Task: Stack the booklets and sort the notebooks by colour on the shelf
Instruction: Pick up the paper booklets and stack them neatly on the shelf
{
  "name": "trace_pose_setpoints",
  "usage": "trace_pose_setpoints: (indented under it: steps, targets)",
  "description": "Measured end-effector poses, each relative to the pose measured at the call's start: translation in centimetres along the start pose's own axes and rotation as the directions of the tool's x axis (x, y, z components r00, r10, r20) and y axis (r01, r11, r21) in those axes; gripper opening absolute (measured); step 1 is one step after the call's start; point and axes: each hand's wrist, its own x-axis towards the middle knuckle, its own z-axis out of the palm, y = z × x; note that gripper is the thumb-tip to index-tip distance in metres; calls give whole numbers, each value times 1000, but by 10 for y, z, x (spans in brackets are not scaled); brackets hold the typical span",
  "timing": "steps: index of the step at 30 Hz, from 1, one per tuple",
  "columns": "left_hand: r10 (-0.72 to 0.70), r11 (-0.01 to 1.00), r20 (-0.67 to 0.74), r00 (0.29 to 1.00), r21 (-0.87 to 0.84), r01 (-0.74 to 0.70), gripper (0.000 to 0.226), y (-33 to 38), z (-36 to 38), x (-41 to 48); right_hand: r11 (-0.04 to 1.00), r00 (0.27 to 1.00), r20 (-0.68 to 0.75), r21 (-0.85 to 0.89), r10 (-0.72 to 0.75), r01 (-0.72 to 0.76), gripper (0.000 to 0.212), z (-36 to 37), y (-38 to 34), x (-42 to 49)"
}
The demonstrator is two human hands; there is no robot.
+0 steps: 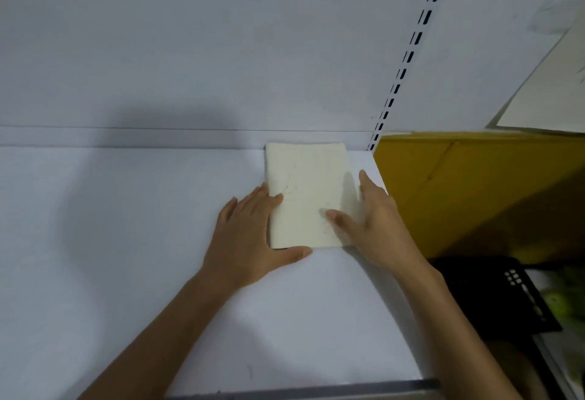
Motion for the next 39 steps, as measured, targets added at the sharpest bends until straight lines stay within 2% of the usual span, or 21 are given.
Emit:
trace_pose_setpoints:
  steps: [4,6,9,12,17,22,24,26,28,30,33,35,37,39]
  targets:
    - [-43,999,23,999,18,43,111,3,-1,0,994,990,105,-48,-96,102,107,-3,20,-17]
    - [-51,997,25,998,-53,53,107,4,-4,0,984,984,93,-76,-152,159,97,1,27,-21]
    - [-103,990,8,995,-98,103,112,4,-5,-2,968,974,28,-114,-224,226,79,6,32,-22]
    - [-114,990,-21,993,-91,112,112,6,-5,-3,953,967,17,-162,-255,254,73,9,33,-21]
    - [-79,996,-44,996,42,81,107,9,-6,-8,944,968,79,-218,-236,248,72,9,29,-22]
    - [-89,992,-36,995,84,91,95,16,-10,-9,966,976,178,-205,-124,160,63,1,13,-22]
    - [-89,989,-42,995,118,94,94,21,-15,-14,982,989,127,-167,-73,94,67,2,-1,-32]
    - [-22,982,-108,994,186,42,90,23,-20,-24,990,997,3,-122,-76,76,72,8,-14,-48]
    - [41,976,-198,979,216,3,81,16,-37,-56,986,981,-114,-68,-159,152,68,23,-37,-76]
    - [30,973,-262,965,229,32,75,-1,-58,-96,972,963,-137,-25,-233,232,62,44,-66,-104]
    - [-34,957,-345,938,258,129,70,-46,-97,-173,944,943,-45,-10,-330,330,60,92,-119,-143]
    - [-130,948,-421,898,213,237,70,-77,-122,-234,919,918,37,5,-395,395,60,132,-161,-171]
    - [-239,917,-493,837,170,362,71,-105,-146,-296,880,871,134,20,-473,475,61,174,-205,-200]
    - [-303,866,-532,791,192,461,69,-131,-166,-356,814,790,222,36,-572,580,61,214,-248,-233]
